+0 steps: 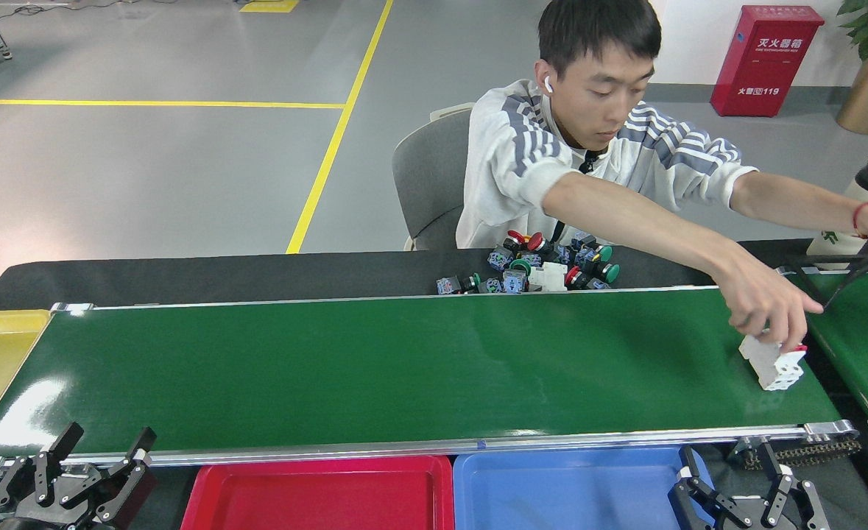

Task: Pick switch part from conveyor to tray
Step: 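Reach the right gripper to the white switch block on the belt and grasp it, then carry the white switch block down and release it into the blue tray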

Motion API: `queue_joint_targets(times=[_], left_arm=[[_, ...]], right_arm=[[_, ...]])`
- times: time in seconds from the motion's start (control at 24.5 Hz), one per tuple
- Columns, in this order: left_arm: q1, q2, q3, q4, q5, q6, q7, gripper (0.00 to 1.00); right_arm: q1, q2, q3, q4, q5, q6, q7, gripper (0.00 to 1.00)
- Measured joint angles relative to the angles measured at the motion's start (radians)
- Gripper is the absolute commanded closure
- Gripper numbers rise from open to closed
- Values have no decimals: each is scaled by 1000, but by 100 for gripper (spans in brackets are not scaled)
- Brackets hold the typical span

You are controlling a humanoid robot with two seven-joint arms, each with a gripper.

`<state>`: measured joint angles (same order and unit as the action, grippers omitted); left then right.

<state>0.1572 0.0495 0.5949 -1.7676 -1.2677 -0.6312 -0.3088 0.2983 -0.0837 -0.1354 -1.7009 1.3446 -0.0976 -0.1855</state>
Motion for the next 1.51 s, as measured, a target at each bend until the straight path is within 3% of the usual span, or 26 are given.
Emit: queue_joint_targets(times=[0.33,0.61,1.1,1.14,1.18,1.26,1.35,1.43,1.51], left_arm=[[-2,8,8,0,15,-32,9,0],[-2,10,20,0,37,-59,16,0],[-6,14,18,0,36,-65,33,0],[-10,18,16,0,36,-63,33,0],[-11,18,13,0,36,-59,33,0],[-11,18,9,0,35,-56,33,0],[-10,20,9,0,34,-54,33,0],[-10,21,9,0,34,-51,33,0],[-10,21,9,0,34,-49,33,0]], right_arm=[[-17,0,-2,18,-2,8,44,1],[-195,0,-24,171,-3,11,145,1],[-382,0,-24,327,-3,11,257,4],[-392,0,-24,335,-3,11,262,11],[-401,0,-23,344,-3,11,266,25],[-405,0,-19,362,-2,13,273,69],[-405,-1,-9,369,-2,15,277,88],[-405,-1,-2,370,-6,6,278,99],[-405,-1,0,370,-16,-3,278,99]])
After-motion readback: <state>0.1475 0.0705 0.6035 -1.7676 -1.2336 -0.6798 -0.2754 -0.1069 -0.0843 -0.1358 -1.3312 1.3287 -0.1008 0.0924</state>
